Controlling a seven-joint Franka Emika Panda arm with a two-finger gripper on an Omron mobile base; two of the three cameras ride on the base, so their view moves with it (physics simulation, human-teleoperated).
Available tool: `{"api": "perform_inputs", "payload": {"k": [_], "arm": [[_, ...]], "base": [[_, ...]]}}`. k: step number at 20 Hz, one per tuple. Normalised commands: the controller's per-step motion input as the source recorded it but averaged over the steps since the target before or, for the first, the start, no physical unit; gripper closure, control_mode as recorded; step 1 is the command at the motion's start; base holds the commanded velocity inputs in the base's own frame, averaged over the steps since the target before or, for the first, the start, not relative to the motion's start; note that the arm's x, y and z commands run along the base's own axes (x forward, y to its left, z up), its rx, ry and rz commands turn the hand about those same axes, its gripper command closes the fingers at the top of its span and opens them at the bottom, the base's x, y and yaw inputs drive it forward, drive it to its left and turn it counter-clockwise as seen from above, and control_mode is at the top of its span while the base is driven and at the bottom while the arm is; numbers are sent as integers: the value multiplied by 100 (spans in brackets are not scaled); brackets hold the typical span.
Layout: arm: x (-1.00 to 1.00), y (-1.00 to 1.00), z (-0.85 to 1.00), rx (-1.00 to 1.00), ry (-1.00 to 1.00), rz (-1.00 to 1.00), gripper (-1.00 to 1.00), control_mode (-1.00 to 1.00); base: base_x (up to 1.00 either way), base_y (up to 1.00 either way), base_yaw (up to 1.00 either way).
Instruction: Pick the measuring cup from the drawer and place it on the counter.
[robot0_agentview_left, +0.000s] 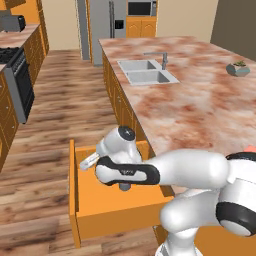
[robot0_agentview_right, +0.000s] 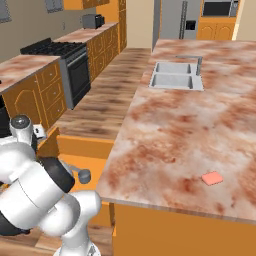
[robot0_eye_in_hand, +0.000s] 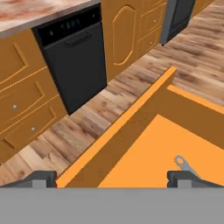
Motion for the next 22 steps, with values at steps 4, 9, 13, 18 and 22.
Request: {"api": "perform_inputs", "payload": {"k": [4, 9, 13, 18, 22], "arm": [[27, -87, 100, -4, 12, 0, -100, -100], [7, -76, 90, -24, 42, 0, -100, -100], [19, -31, -7, -65, 64, 0, -100, -100], [19, -12, -49, -63, 51, 1, -100, -100], [14, -10, -90, -31, 15, 7, -100, -100]], "base": [[0, 0, 0], [0, 0, 0], [0, 0, 0], [0, 0, 0], [0, 0, 0]]}}
